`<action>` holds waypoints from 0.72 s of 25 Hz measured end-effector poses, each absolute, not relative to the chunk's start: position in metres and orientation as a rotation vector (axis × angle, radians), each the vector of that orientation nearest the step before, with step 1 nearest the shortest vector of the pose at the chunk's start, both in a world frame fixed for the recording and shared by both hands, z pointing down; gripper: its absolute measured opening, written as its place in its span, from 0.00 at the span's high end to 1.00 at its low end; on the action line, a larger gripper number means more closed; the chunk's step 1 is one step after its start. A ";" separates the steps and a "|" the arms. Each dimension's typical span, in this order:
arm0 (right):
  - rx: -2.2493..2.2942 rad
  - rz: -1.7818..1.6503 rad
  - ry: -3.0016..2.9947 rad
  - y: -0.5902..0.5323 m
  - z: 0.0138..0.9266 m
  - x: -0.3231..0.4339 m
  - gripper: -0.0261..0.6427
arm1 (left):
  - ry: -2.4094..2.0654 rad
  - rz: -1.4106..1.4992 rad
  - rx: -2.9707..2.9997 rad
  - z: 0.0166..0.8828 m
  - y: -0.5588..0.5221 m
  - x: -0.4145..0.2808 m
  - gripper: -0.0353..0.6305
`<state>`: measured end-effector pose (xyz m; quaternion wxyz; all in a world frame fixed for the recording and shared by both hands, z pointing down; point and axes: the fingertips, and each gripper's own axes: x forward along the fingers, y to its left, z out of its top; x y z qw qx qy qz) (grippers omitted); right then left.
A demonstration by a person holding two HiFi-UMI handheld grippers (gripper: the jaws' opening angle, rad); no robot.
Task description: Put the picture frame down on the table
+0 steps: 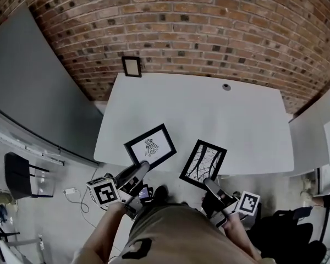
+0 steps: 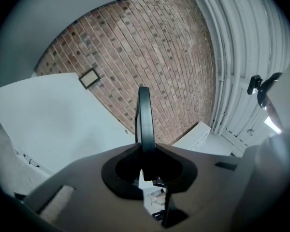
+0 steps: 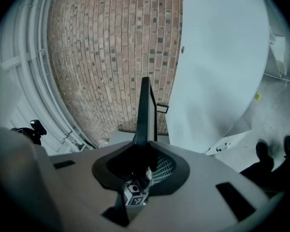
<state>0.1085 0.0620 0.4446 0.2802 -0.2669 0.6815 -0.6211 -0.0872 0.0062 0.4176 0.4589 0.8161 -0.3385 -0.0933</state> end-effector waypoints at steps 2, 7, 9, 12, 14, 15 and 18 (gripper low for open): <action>-0.729 -1.670 1.826 0.056 0.445 0.100 0.88 | -0.811 -0.213 2.037 0.420 -0.004 -0.092 0.88; -0.775 -1.667 1.802 0.044 0.444 0.084 0.88 | -0.781 -0.197 2.059 0.420 -0.024 -0.107 0.88; -0.789 -1.669 1.801 0.040 0.445 0.075 0.88 | -0.774 -0.190 2.058 0.423 -0.031 -0.116 0.88; -0.808 -1.674 1.810 0.033 0.448 0.059 0.88 | -0.755 -0.188 2.055 0.427 -0.041 -0.130 0.88; -0.812 -1.682 1.815 0.028 0.450 0.049 0.88 | -0.763 -0.167 2.064 0.430 -0.047 -0.137 0.88; -0.812 -1.687 1.812 0.026 0.450 0.044 0.88 | -0.763 -0.149 2.072 0.432 -0.049 -0.138 0.88; -0.822 -1.704 1.798 0.024 0.452 0.031 0.88 | -0.731 -0.100 2.088 0.440 -0.057 -0.138 0.88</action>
